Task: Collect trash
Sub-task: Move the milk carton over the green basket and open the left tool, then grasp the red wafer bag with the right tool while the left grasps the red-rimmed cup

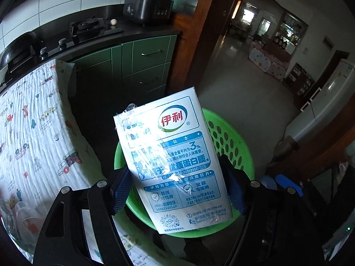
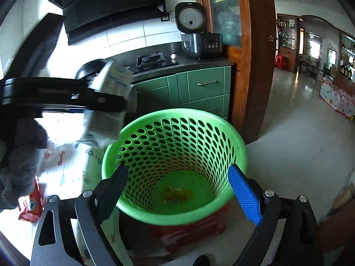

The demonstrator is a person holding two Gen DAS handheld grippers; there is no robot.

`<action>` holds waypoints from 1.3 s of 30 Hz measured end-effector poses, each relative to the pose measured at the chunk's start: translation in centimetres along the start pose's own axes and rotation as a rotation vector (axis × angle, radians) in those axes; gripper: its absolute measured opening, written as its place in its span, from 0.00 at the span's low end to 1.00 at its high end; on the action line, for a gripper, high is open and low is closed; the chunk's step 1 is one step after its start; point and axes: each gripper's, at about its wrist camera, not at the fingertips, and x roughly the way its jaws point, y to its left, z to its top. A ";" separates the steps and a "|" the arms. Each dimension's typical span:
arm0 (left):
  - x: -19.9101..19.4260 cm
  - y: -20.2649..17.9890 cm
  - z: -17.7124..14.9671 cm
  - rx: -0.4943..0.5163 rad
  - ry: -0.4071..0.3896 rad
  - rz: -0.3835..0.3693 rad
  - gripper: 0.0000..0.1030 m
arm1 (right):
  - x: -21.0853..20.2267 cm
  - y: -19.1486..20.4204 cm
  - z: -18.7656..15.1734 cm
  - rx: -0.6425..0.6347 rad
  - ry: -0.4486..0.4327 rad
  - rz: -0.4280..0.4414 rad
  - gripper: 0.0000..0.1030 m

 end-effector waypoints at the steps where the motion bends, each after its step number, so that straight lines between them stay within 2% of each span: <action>1: 0.4 -0.1 0.0 0.002 0.006 -0.006 0.71 | -0.2 0.0 -0.2 0.004 0.001 0.003 0.87; 7: 2.5 0.0 0.0 -0.006 0.031 0.001 0.72 | -1.1 0.2 -1.2 0.013 -0.003 0.008 0.87; 11: 1.8 0.1 -0.4 -0.019 0.028 0.001 0.72 | -1.7 0.6 -1.7 0.016 0.003 0.011 0.87; 19: -4.8 1.5 -3.0 -0.016 -0.061 0.036 0.72 | -4.3 4.1 -2.2 0.000 -0.027 0.059 0.87; 27: -12.5 4.7 -7.1 -0.030 -0.137 0.134 0.72 | -4.8 8.9 -2.1 -0.032 -0.016 0.146 0.87; 39: -22.7 12.0 -14.0 -0.146 -0.253 0.267 0.73 | -5.1 17.3 -3.8 -0.127 0.055 0.329 0.88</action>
